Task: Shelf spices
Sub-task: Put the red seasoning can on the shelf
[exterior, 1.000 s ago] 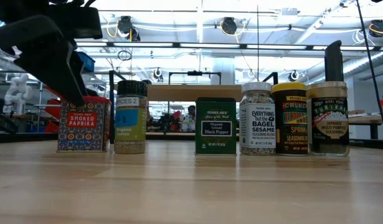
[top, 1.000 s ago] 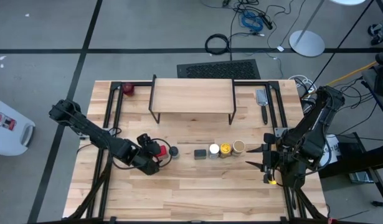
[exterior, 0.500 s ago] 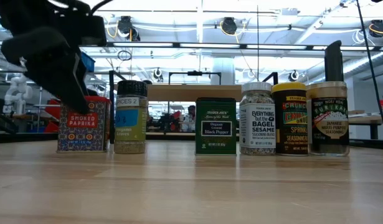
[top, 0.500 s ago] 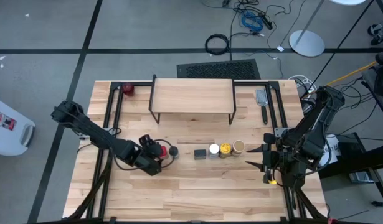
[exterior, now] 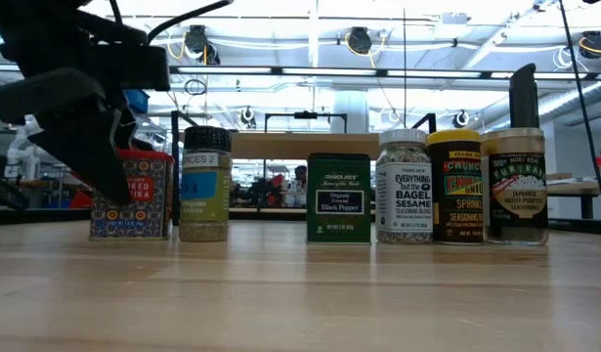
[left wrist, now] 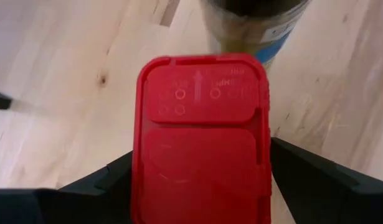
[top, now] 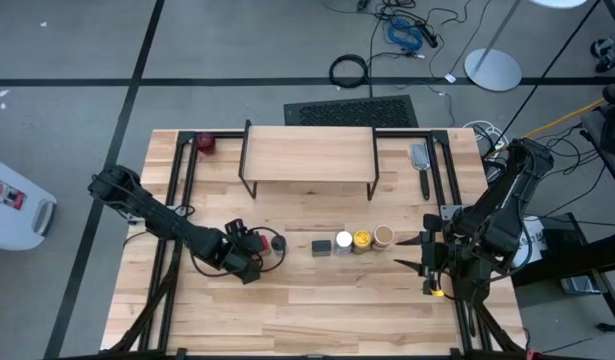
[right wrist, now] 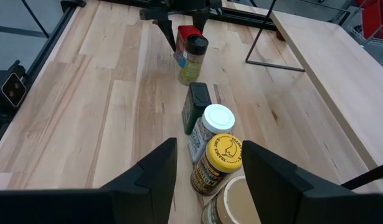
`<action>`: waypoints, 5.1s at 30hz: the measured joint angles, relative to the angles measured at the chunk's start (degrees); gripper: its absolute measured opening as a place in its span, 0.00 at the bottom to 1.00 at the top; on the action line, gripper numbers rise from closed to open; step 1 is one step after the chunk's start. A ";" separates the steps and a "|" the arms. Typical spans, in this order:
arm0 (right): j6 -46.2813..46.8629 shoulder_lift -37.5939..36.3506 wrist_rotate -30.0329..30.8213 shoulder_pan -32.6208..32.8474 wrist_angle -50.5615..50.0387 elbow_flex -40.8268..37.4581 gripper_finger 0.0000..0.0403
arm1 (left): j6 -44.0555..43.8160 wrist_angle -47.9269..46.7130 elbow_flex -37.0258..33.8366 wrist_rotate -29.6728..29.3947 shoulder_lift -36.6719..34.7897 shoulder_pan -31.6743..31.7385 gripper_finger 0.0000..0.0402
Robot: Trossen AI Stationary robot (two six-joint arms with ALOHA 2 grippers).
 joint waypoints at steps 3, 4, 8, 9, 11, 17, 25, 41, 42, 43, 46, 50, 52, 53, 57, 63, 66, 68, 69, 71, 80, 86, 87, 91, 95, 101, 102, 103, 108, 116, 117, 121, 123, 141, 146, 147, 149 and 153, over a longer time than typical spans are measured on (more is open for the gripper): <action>-0.01 0.00 0.00 -0.01 -0.07 0.00 0.41 | 1.26 1.40 0.08 0.42 -0.02 -0.04 0.77; 0.01 0.00 0.00 0.01 -0.07 0.00 0.41 | 1.36 1.67 0.08 0.63 -0.02 -0.04 0.77; 0.00 0.00 0.02 0.00 -0.13 0.00 0.41 | 2.30 2.62 0.08 1.32 -0.02 -0.04 0.77; 0.01 0.00 0.00 0.01 -0.15 0.00 0.41 | 2.30 2.64 0.10 1.31 -0.02 -0.04 0.77; -0.01 0.00 0.00 -0.01 -0.17 0.00 0.41 | 2.31 2.61 0.10 1.31 -0.02 -0.04 0.77; -0.01 0.00 0.00 0.00 -0.26 0.00 0.41 | 2.32 2.58 0.10 1.31 -0.02 -0.03 0.77; 0.00 0.00 0.01 0.01 -0.66 0.00 0.41 | 2.34 2.27 1.14 2.55 -0.32 -0.02 0.77; 0.00 0.00 0.02 0.01 -0.66 0.00 0.41 | 3.83 1.93 2.57 4.97 -0.32 1.40 0.77; 0.01 0.00 0.02 -0.01 -0.66 0.00 0.41 | 3.81 1.93 2.57 5.22 -0.32 1.40 0.76; 0.00 0.00 0.02 0.00 -0.66 0.00 0.41 | 3.83 1.93 2.57 5.34 -0.32 1.40 0.75; 0.01 0.00 0.02 -0.01 -0.66 0.00 0.41 | 3.82 1.91 2.57 5.35 -0.32 1.42 0.70; -0.01 0.00 0.02 -0.01 -0.66 0.00 0.41 | 3.80 1.93 2.57 5.37 -0.32 1.42 0.63; 0.01 0.00 0.02 -0.01 -0.66 0.00 0.41 | 3.80 1.91 2.57 5.49 -0.46 1.42 0.60; -0.01 0.00 0.01 0.00 -0.66 0.00 0.41 | 3.77 1.91 2.57 5.69 -0.63 1.42 0.59; 0.01 0.00 0.02 -0.01 -0.66 0.00 0.41 | 3.72 1.93 2.57 5.76 -2.31 1.42 0.56; 0.84 0.00 0.36 -0.18 -0.65 0.00 0.41 | 2.49 1.96 2.59 6.16 -6.44 1.29 0.55; 2.66 0.21 1.41 -1.53 -0.52 0.00 0.41 | 1.32 2.70 2.59 8.50 -8.61 1.29 0.55; 3.24 0.79 1.74 -3.12 0.42 0.00 0.41 | 0.71 3.65 2.59 9.17 -9.97 1.00 0.55; 3.27 1.24 1.75 -4.02 1.18 0.00 0.41 | 0.72 4.40 2.59 9.17 -10.55 0.82 0.55; 2.72 2.22 1.74 -5.93 3.02 0.00 0.41 | 0.72 6.08 2.66 9.21 -11.60 0.31 0.55; -10.88 7.66 -6.94 -13.84 21.89 0.00 0.41 | 3.00 10.99 2.66 8.77 -13.64 -1.40 0.57; -21.28 11.16 -20.55 -20.90 40.38 0.00 0.44 | 8.85 18.64 2.66 8.63 -13.70 -1.22 0.57; -22.38 12.01 -23.18 -22.11 43.10 0.00 0.46 | 9.92 19.65 2.66 8.46 -13.70 -1.20 0.57; -24.34 16.78 -32.54 -26.70 52.91 0.00 0.56 | 13.32 22.71 2.66 6.46 -13.70 -1.16 0.57; -23.93 22.20 -38.41 -30.60 59.46 0.00 0.67 | 14.54 24.15 2.66 4.78 -13.70 -0.92 0.57; -23.85 27.69 -40.59 -34.94 63.18 1.83 0.75 | 14.37 25.19 2.66 1.18 -13.47 0.77 0.57; -24.46 28.22 -40.68 -35.41 63.31 2.44 0.75 | 14.41 25.03 2.66 1.12 -13.44 0.93 0.57; -24.85 28.65 -40.77 -35.88 63.27 2.97 0.75 | 14.50 24.96 2.64 1.10 -13.44 1.10 0.57; -26.24 30.56 -42.45 -38.29 62.91 5.38 0.76 | 14.74 25.13 2.66 1.19 -13.44 1.53 0.57; -27.76 33.40 -45.49 -42.35 63.33 6.08 0.76 | 15.78 25.16 2.65 1.17 -13.44 1.48 0.57; -27.85 33.69 -46.33 -42.76 63.73 6.08 0.76 | 15.78 25.12 2.64 1.18 -13.44 1.51 0.57; -27.81 34.61 -48.47 -43.69 65.96 6.08 0.76 | 16.24 25.06 2.64 1.13 -13.44 1.51 0.57; -27.83 35.00 -49.68 -44.09 66.83 6.08 0.76 | 16.30 25.06 2.66 1.11 -13.44 1.53 0.57; -27.86 36.02 -53.81 -46.55 69.35 6.08 0.71 | 16.31 27.12 2.64 1.69 -12.43 5.26 0.57; -27.88 35.98 -53.81 -46.61 68.67 6.08 0.67 | 17.39 29.25 2.64 2.98 -11.99 6.45 0.57; -27.88 35.98 -53.83 -46.61 68.45 6.08 0.67 | 17.46 29.26 2.64 3.19 -11.97 6.63 0.57; -27.88 35.93 -53.83 -46.61 68.18 6.08 0.65 | 17.46 29.60 2.64 3.87 -11.97 7.05 0.57; -27.90 35.93 -53.75 -46.63 67.63 6.08 0.62 | 17.49 29.61 2.64 4.69 -11.97 7.50 0.57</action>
